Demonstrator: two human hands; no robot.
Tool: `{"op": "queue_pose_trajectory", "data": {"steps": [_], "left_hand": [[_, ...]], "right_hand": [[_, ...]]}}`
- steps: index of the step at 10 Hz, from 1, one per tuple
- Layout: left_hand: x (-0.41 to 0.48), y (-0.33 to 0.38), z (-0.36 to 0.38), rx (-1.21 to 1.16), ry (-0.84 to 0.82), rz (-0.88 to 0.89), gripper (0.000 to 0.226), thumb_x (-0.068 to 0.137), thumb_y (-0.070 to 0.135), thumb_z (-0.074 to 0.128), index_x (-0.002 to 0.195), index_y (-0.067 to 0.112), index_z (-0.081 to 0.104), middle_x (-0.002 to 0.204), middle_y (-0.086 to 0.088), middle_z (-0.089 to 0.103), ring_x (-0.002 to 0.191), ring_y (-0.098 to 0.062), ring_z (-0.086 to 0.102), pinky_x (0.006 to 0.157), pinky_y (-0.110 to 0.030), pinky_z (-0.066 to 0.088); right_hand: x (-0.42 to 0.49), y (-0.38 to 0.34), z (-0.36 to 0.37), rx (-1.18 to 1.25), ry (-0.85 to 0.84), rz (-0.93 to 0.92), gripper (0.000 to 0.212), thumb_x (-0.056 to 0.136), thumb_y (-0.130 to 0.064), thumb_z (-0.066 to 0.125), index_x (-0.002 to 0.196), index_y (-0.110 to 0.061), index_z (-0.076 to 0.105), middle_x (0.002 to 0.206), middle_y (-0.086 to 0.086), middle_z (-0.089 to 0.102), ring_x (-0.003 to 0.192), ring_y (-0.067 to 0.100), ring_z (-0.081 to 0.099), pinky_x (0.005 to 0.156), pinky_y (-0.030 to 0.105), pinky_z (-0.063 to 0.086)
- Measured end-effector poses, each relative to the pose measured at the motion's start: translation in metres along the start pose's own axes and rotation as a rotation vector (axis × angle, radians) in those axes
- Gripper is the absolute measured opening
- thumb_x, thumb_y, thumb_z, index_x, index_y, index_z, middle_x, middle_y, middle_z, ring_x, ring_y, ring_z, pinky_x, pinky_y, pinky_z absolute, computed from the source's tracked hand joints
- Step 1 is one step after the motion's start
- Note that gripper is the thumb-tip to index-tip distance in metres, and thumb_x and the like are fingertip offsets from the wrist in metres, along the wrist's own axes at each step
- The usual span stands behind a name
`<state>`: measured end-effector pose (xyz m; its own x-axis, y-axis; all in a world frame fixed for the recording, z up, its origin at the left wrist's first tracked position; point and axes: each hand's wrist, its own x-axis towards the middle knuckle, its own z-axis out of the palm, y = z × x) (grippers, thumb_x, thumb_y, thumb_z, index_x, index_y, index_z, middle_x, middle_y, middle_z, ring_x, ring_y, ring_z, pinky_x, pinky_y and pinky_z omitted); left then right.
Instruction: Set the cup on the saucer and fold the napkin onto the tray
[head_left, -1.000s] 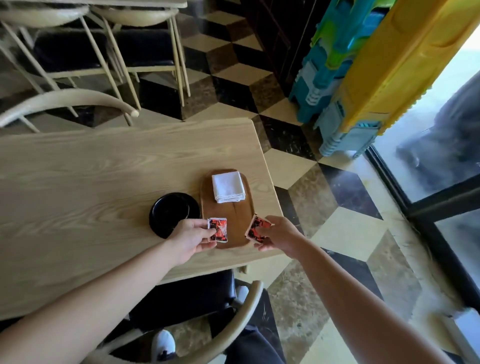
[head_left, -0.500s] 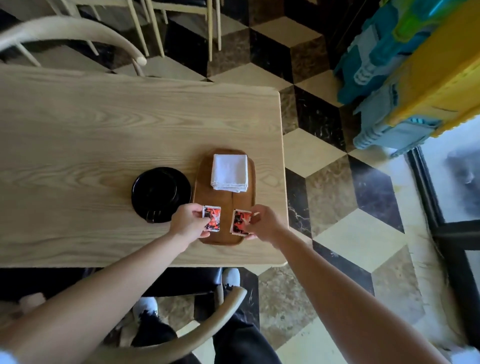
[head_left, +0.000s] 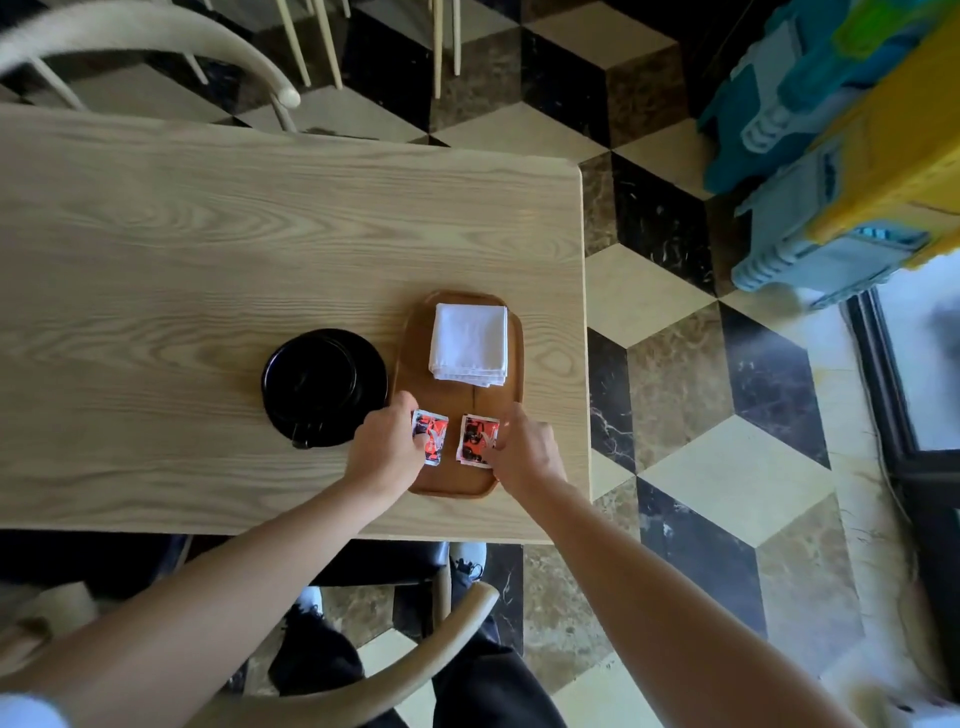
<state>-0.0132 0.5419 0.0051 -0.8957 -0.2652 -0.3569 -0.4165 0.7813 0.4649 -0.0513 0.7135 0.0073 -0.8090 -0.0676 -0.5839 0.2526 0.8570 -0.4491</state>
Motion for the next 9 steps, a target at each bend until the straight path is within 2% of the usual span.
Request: {"op": "queue_pose_trajectory", "data": {"steps": [1,2,3,4,6,7,9], "left_hand": [[-0.003,0.001,0.001,0.119,0.025,0.09,0.027,0.086,0.019,0.068,0.096,0.013,0.044,0.073,-0.006,0.064,0.064,-0.026,0.065,0.051,-0.035,0.047],[-0.004,0.002,0.004,0.142,0.027,0.13,0.026,0.087,0.021,0.067,0.096,0.012,0.044,0.072,-0.006,0.06,0.062,-0.026,0.062,0.048,-0.034,0.047],[-0.003,0.0,0.008,0.105,0.022,0.153,0.022,0.089,0.019,0.065,0.098,0.011,0.046,0.082,-0.006,0.058,0.07,-0.025,0.06,0.056,-0.038,0.049],[-0.003,-0.001,0.011,0.069,0.024,0.177,0.019,0.089,0.017,0.063,0.102,0.009,0.051,0.091,-0.007,0.057,0.077,-0.025,0.06,0.062,-0.037,0.05],[-0.007,-0.003,0.011,0.098,0.01,0.169,0.021,0.089,0.02,0.063,0.104,0.01,0.051,0.093,-0.008,0.053,0.075,-0.029,0.06,0.062,-0.04,0.052],[-0.011,-0.001,0.008,0.105,0.009,0.176,0.021,0.09,0.02,0.061,0.106,0.009,0.05,0.094,-0.008,0.052,0.075,-0.029,0.06,0.064,-0.041,0.052],[-0.023,0.008,-0.012,0.074,0.027,0.207,0.023,0.09,0.018,0.061,0.108,0.008,0.049,0.099,-0.008,0.053,0.082,-0.027,0.059,0.068,-0.037,0.051]], "right_hand": [[-0.001,0.0,0.0,-0.035,0.008,-0.028,0.028,0.091,-0.015,0.064,0.115,-0.014,0.049,0.087,0.009,0.062,0.072,0.023,0.062,0.048,0.029,0.048],[-0.002,-0.002,0.001,-0.072,0.007,-0.049,0.031,0.093,-0.014,0.061,0.122,-0.017,0.051,0.085,0.008,0.062,0.07,0.023,0.063,0.053,0.033,0.055],[-0.003,-0.002,0.002,-0.061,0.011,-0.039,0.036,0.092,-0.014,0.062,0.126,-0.02,0.052,0.085,0.007,0.063,0.071,0.023,0.064,0.053,0.031,0.055],[-0.005,-0.002,0.002,-0.046,0.014,-0.035,0.035,0.092,-0.012,0.062,0.125,-0.018,0.053,0.085,0.006,0.062,0.07,0.022,0.063,0.051,0.028,0.05],[-0.009,-0.001,0.005,-0.067,0.043,-0.001,0.015,0.093,-0.011,0.058,0.108,-0.011,0.053,0.083,0.006,0.057,0.064,0.017,0.057,0.047,0.029,0.049],[-0.013,-0.003,0.003,-0.058,0.05,-0.011,0.014,0.094,-0.011,0.058,0.107,-0.01,0.053,0.078,0.002,0.052,0.061,0.013,0.052,0.043,0.025,0.04],[-0.037,-0.012,-0.01,-0.064,0.081,-0.004,0.017,0.09,-0.004,0.051,0.105,-0.01,0.054,0.08,0.005,0.055,0.067,0.021,0.057,0.054,0.034,0.054]]}}
